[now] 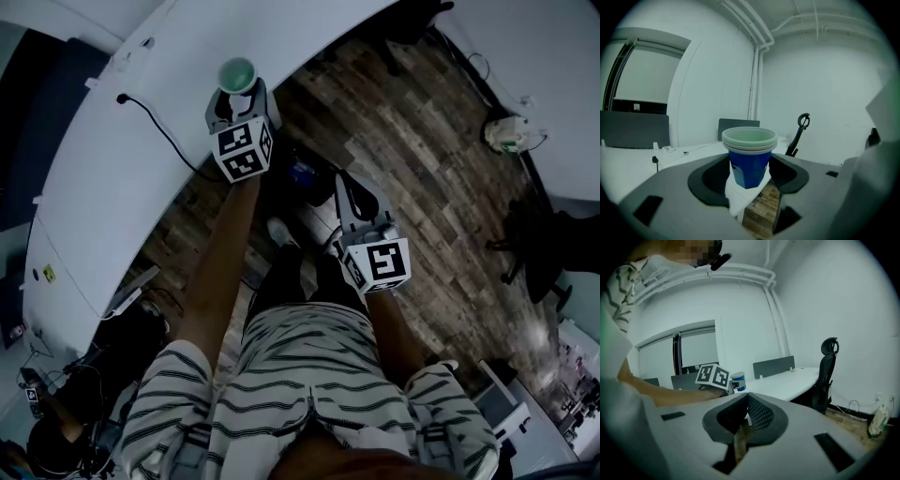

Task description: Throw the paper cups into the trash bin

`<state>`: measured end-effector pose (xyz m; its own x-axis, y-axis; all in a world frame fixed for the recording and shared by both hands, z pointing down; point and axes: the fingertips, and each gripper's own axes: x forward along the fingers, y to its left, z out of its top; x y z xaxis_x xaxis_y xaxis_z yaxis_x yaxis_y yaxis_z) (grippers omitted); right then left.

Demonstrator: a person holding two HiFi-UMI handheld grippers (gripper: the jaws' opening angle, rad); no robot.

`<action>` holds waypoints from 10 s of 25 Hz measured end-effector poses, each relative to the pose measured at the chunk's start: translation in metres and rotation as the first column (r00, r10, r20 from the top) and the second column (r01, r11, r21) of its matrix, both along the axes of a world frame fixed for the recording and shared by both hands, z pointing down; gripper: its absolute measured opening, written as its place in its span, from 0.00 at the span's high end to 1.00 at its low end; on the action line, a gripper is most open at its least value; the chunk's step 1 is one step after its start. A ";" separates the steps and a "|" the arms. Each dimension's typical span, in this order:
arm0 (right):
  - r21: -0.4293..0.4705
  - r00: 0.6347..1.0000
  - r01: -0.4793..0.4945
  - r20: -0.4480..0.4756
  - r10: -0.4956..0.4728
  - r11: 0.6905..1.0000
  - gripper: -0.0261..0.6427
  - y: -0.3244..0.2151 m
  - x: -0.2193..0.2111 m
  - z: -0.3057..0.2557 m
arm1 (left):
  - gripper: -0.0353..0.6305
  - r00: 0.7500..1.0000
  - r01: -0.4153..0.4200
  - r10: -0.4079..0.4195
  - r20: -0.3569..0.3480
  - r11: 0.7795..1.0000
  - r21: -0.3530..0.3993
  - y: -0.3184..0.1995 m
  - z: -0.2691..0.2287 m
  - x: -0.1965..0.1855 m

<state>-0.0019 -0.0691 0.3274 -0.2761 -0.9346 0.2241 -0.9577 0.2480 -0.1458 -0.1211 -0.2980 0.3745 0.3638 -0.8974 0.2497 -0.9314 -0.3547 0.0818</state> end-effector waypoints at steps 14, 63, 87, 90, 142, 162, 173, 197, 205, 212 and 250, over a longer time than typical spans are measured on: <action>0.060 1.000 -0.018 0.002 0.018 0.998 0.94 0.028 0.020 -0.039 | 0.53 0.998 -0.045 0.047 -0.029 0.998 0.043 0.074 -0.054 0.009; 0.125 0.999 -0.049 0.000 0.049 0.991 0.94 0.030 0.055 -0.068 | 0.53 0.968 -0.245 0.248 -0.037 0.968 0.056 0.221 -0.100 0.061; -0.035 0.996 -0.088 0.026 0.089 0.995 0.94 0.048 0.054 -0.005 | 0.53 0.945 -0.325 0.328 0.000 0.936 -0.137 0.246 -0.025 0.064; -0.064 0.995 -0.097 0.029 0.099 0.993 0.94 0.051 0.053 0.007 | 0.53 0.940 -0.336 0.342 0.004 0.927 -0.166 0.249 -0.012 0.064; -0.364 0.974 -0.162 0.090 0.207 0.917 0.94 0.076 0.068 0.230 | 0.53 0.904 -0.341 0.425 0.035 0.769 -0.541 0.271 0.283 0.089; -0.400 0.967 -0.167 0.114 0.229 0.901 0.94 0.086 0.068 0.284 | 0.53 0.863 -0.319 0.495 0.099 0.687 -0.653 0.269 0.413 0.099; -0.423 0.963 -0.166 0.124 0.238 0.891 0.94 0.087 0.070 0.310 | 0.53 0.846 -0.302 0.519 0.119 0.653 -0.695 0.263 0.465 0.102; -0.467 0.958 -0.169 0.129 0.256 0.868 0.94 0.091 0.068 0.340 | 0.53 0.776 -0.296 0.614 0.142 0.554 -0.778 0.248 0.565 0.108; -0.475 0.959 -0.169 0.124 0.256 0.864 0.94 0.089 0.070 0.345 | 0.52 0.752 -0.277 0.641 0.152 0.517 -0.810 0.247 0.588 0.102; -0.481 0.961 -0.174 0.108 0.255 0.859 0.94 0.091 0.072 0.349 | 0.52 0.730 -0.287 0.664 0.159 0.510 -0.811 0.239 0.602 0.109; -0.500 0.958 -0.180 0.105 0.265 0.847 0.94 0.100 0.072 0.356 | 0.52 0.742 -0.239 0.650 0.161 0.482 -0.843 0.237 0.611 0.102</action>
